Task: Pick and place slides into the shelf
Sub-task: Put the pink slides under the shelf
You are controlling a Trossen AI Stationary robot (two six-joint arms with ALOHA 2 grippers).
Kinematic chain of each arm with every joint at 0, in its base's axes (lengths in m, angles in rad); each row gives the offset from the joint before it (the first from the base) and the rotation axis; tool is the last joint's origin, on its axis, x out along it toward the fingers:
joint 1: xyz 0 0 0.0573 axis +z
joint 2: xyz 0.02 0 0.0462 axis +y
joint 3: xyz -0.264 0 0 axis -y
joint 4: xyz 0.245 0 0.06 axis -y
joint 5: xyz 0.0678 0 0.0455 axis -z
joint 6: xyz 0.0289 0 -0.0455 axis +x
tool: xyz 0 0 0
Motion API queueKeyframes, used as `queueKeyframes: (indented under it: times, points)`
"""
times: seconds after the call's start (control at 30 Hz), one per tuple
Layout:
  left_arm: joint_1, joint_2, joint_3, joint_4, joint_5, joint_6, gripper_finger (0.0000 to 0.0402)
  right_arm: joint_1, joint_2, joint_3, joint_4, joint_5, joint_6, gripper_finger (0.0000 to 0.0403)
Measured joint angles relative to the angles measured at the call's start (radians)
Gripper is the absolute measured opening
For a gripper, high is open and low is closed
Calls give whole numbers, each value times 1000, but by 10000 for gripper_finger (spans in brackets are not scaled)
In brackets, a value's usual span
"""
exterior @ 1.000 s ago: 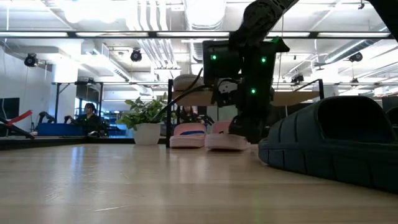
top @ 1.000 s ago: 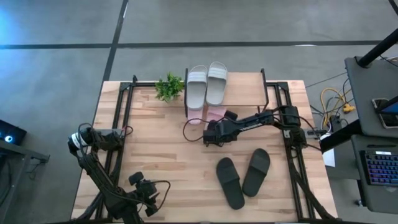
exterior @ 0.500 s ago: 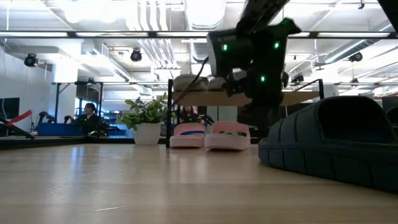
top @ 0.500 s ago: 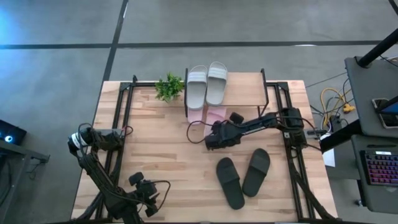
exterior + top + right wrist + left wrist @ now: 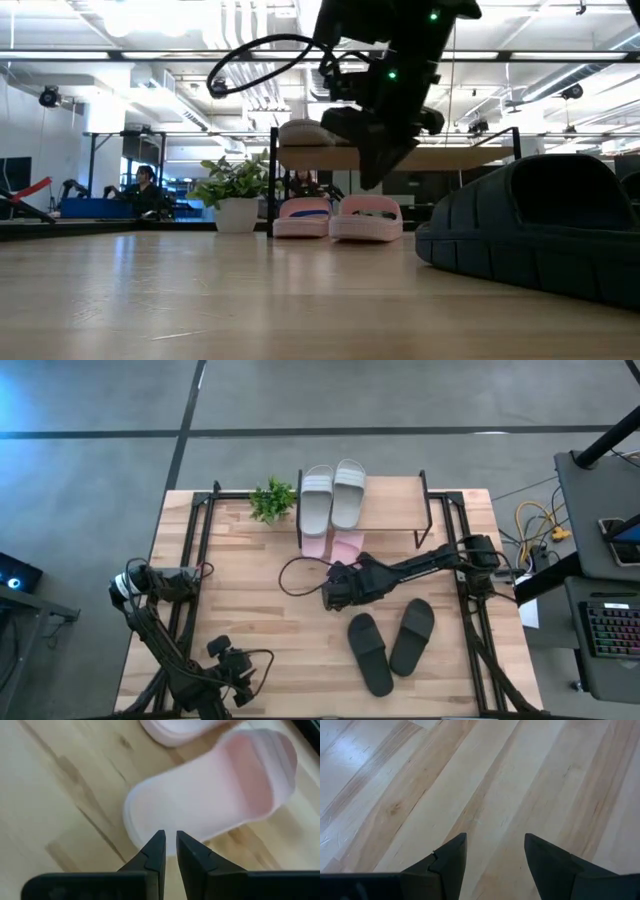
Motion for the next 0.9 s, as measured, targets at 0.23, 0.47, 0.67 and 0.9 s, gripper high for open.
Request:
queueKeyframes:
  times: [0.23,0.47,0.67,0.9]
  points:
    - [0,0,-1,-1,0,0,184,-50,61,-12,73,0,-41,38]
    - [0,0,-1,1,0,-1,184,-70,79,-30,79,-18,-50,38]
    - [0,0,-1,0,0,-1,184,-69,79,-56,17,-16,-48,38]
    - [0,0,-1,0,0,-1,184,-69,79,-61,2,-4,-48,38]
